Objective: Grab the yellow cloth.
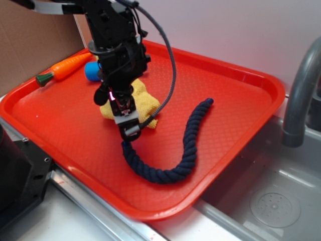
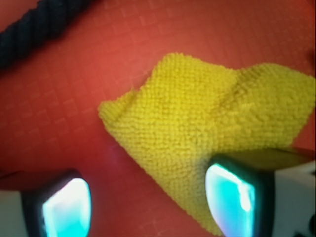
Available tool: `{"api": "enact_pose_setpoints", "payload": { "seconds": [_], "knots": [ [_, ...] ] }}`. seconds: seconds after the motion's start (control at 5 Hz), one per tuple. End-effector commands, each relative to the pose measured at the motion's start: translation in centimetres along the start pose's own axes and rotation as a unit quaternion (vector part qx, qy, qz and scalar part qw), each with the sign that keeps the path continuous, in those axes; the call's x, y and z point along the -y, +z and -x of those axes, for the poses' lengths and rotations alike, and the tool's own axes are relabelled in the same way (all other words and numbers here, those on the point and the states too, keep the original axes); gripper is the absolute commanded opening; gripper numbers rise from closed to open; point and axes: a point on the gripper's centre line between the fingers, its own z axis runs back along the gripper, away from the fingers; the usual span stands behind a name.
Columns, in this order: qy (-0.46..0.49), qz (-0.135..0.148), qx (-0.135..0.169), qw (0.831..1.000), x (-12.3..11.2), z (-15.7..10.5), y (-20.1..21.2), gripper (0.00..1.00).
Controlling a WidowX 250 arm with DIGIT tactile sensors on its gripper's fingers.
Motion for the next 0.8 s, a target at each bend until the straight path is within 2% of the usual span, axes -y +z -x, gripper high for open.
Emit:
{"api": "enact_pose_setpoints", "payload": {
  "seconds": [0.0,0.2,0.4,0.6],
  "knots": [
    [0.008,-0.021,0.035,0.999,-2.7,-0.9,-0.2,1.0],
    [0.012,-0.029,0.012,0.999,-4.0,-1.7,-1.5,1.0],
    [0.015,-0.02,-0.001,1.0,-4.0,-2.1,-2.3,1.0],
    [0.031,-0.014,-0.003,0.999,-4.3,-1.8,-2.4,0.0]
  ]
}}
